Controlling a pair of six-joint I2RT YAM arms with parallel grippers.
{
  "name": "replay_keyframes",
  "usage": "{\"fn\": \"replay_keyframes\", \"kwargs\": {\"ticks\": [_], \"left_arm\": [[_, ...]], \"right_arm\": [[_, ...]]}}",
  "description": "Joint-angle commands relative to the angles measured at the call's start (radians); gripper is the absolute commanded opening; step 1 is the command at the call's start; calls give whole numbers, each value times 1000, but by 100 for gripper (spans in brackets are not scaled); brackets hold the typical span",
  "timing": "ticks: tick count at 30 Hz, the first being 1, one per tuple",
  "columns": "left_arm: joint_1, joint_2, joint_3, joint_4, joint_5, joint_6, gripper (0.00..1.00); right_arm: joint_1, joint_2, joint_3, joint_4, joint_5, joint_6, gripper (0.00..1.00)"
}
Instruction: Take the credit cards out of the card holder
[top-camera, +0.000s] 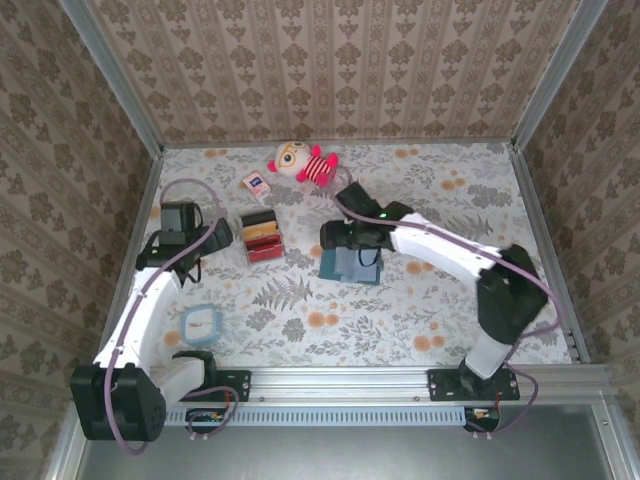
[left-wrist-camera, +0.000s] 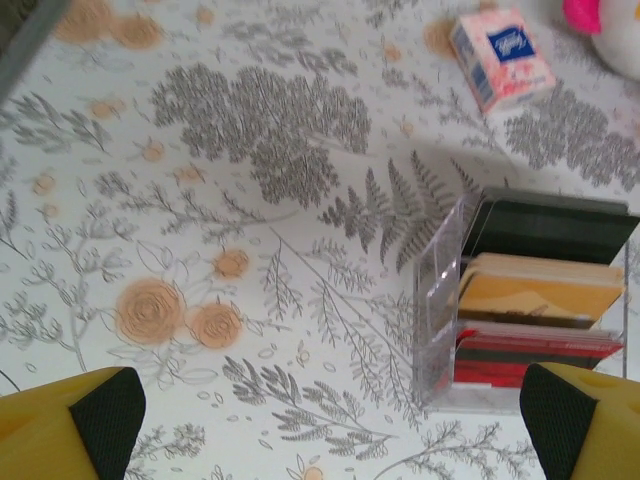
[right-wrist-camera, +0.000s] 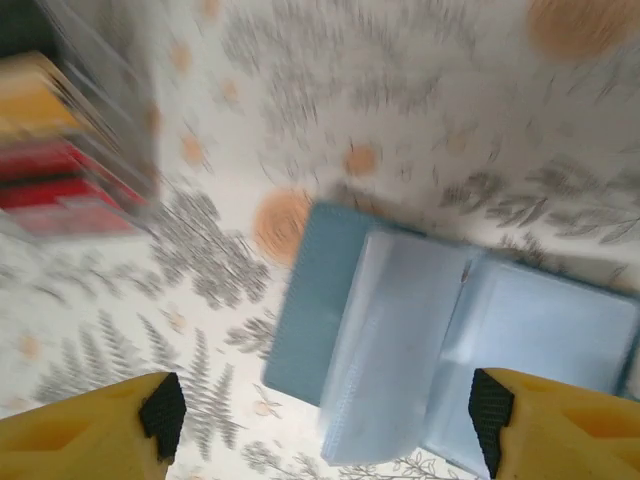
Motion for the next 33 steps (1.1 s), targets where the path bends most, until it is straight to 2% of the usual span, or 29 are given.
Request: {"fn": "replay_keyframes", "kwargs": {"ticks": [1,6,13,18,22,28,33], "left_arm": [[19,-3,71,-59,-54,49,100],[64,-24,99,-53,-106,52,100],[151,-59,40,17,-119,54,100],[176,-101,-109,177,-132,124,100],[175,-155,-263,361,-146,197,100],[176,-189,-445,605,-87,236,100],[175,-116,-510,780,43,297,100]], "right_arm": [[-48,-124,-53,61,75,-43,88],[-140,-281,-103,80,241,-149,100],[-290,-417,-210,134,392,-213,100],[-394,-483,-368,255,480,-245,100],[-447,-531,-527,434,516,-303,100],[-493,-492,-707,631,559,-320,100],[-504,-393,-769,769,538,-376,100]]}}
